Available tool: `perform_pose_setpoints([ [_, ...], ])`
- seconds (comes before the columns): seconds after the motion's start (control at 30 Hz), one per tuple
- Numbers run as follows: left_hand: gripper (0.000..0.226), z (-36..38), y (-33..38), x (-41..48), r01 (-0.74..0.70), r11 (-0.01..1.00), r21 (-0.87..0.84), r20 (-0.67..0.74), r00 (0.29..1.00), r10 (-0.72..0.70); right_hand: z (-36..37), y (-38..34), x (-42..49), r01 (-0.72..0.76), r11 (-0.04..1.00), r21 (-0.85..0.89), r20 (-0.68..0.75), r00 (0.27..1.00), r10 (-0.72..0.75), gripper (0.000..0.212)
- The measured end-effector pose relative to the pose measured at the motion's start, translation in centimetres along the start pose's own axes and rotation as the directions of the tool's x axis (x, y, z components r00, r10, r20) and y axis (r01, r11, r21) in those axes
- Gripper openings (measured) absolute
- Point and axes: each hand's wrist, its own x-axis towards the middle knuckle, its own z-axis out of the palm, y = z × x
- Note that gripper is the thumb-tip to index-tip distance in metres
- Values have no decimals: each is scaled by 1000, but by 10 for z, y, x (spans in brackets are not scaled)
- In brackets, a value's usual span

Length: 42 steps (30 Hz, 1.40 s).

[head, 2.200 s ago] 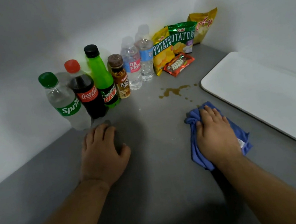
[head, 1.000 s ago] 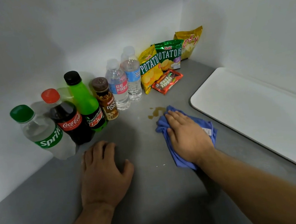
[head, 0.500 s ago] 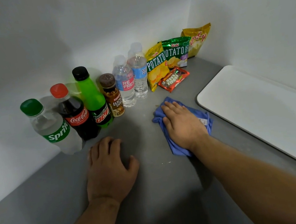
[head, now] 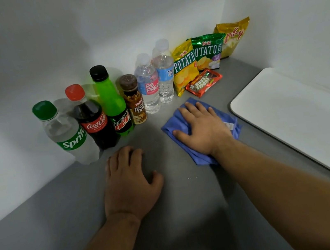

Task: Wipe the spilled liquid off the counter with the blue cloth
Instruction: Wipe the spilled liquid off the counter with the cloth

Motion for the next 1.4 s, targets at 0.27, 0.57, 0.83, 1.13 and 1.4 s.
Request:
perform_pose_setpoints([
  [0.27,65,1,0,-1,-14,1000,-3,-33,999,14,8,12,-48,187,982,20,-28,982,-186,73],
  [0.57,69,0,-2,-3,-9,999,-47,-36,999,8,10,-23,-10,40,999,-13,-12,999,-41,75],
  [0.83,52,-15,-12,-27,-1,968,-252,-198,979,-50,19,-19,-77,165,985,53,-60,985,-161,65],
  [1.13,37,-35,-103,-78,209,923,-323,-281,910,-305,9,-21,-27,-45,999,1,-17,999,45,73],
  [1.4,47,-35,-96,-83,202,906,-373,-237,923,-304,30,-105,-61,242,969,43,23,970,-243,63],
])
